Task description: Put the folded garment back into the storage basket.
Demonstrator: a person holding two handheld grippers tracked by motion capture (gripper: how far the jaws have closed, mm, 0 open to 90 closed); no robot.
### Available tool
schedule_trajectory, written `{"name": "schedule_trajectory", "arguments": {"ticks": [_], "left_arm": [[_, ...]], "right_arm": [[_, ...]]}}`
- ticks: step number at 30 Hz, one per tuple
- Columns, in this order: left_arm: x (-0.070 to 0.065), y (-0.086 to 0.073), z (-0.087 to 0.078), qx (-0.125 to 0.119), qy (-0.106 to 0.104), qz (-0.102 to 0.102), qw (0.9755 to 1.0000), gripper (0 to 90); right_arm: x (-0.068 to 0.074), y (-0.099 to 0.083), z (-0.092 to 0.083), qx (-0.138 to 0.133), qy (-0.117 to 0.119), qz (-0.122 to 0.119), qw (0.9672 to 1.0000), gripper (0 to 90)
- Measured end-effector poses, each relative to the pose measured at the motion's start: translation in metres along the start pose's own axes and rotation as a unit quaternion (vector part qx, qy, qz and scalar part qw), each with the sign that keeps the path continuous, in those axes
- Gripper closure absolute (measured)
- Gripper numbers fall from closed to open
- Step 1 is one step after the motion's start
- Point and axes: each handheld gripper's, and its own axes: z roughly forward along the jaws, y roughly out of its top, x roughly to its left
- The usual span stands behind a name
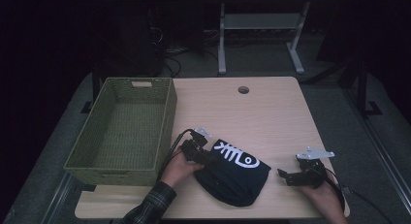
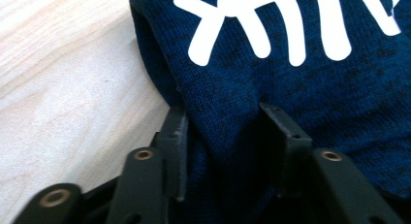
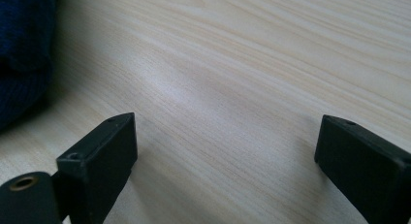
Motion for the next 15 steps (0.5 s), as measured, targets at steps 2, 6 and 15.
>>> {"name": "schedule_trajectory", "arguments": {"ticks": [2, 6, 15], "left_arm": [[0.0006, 0.001, 0.0004, 0.004, -0.007, -0.005, 1.0, 65.2], [0.0016, 0.003, 0.0007, 0.01, -0.014, -0.015, 0.9997, 70.3], [-0.0005, 0.0055, -0.0047, 0.004, -0.021, -0.02, 0.9996, 72.2]], "right_arm": [[0.0001, 0.0, 0.0, 0.0, 0.0, 0.0, 1.0, 7.7], [0.0001, 0.0, 0.0, 0.0, 0.0, 0.0, 1.0, 7.7], [0.0, 0.0, 0.0, 0.001, 0.0, -0.001, 1.0, 7.7]]}}
